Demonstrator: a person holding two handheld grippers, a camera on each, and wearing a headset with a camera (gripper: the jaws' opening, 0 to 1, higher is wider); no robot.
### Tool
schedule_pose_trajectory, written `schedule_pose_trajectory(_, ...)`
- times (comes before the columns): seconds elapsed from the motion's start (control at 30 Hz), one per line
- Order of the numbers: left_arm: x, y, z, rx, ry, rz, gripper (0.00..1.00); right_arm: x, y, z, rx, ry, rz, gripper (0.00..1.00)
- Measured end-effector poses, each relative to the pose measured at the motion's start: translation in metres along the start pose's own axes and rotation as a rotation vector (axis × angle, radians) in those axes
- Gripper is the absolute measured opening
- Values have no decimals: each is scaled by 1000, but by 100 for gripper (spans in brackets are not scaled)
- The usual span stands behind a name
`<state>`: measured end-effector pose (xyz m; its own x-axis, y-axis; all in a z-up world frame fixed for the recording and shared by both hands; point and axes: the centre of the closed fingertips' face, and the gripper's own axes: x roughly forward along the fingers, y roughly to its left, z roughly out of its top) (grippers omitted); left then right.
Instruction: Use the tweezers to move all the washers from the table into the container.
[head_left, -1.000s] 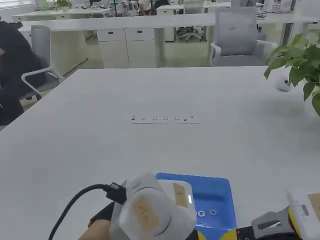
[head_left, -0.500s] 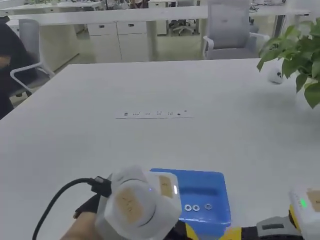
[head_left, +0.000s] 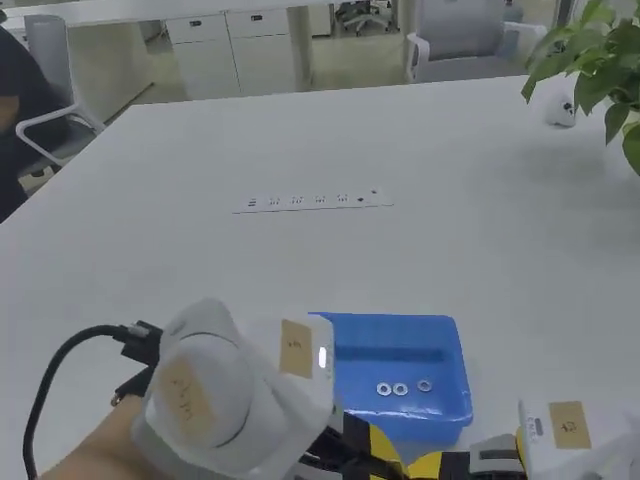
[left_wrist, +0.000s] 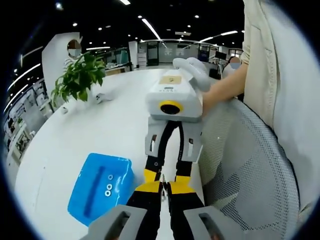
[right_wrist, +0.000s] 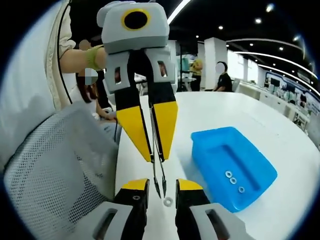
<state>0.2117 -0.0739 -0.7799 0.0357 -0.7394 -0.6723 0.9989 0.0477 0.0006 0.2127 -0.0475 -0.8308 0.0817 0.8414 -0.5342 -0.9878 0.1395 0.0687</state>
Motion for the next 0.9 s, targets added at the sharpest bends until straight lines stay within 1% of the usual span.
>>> schedule_pose_trajectory(0.07, 2, 0, -2, -16, -4, -9, 0, 1, 1, 0, 5, -5, 6, 13)
schedule_pose_trajectory(0.13, 3, 1, -4, -13, -6, -2, 0, 2, 1, 0, 5, -13, 11, 10)
schedule_pose_trajectory(0.2, 5, 0, -3, -19, -17, -12, 1, 4, 2, -1, 2, -8, 16, 6)
schedule_pose_trajectory(0.27, 9, -1, -6, -5, -10, -15, 1, 7, 2, -5, 2, 1, 24, 6)
schedule_pose_trajectory(0.33, 11, -1, -9, 21, 16, -17, 1, 9, 2, -8, 7, 6, 26, 6)
schedule_pose_trajectory(0.4, 12, -3, -8, 24, 11, -26, 1, 9, 2, -9, 13, 8, 29, 6)
schedule_pose_trajectory(0.47, 13, -3, -8, 39, 8, -22, 1, 9, 3, -9, 6, 10, 29, 6)
schedule_pose_trajectory(0.53, 14, -1, -10, 80, 30, -8, 0, 10, 2, -12, 4, 17, 26, 7)
schedule_pose_trajectory(0.57, 15, -2, -10, 82, 31, -11, 0, 10, 2, -13, 2, 21, 25, 7)
schedule_pose_trajectory(0.63, 15, -2, -8, 84, 16, -17, 0, 10, 1, -13, 3, 23, 23, 6)
schedule_pose_trajectory(0.67, 15, -2, -7, 91, 15, -16, 0, 9, 0, -13, 2, 22, 19, 6)
schedule_pose_trajectory(0.83, 16, 0, -9, 109, 30, -15, 0, 10, -2, -14, -1, 21, 9, 6)
schedule_pose_trajectory(0.9, 17, 0, -9, 100, 33, -19, 0, 10, -2, -14, 12, 15, 15, 6)
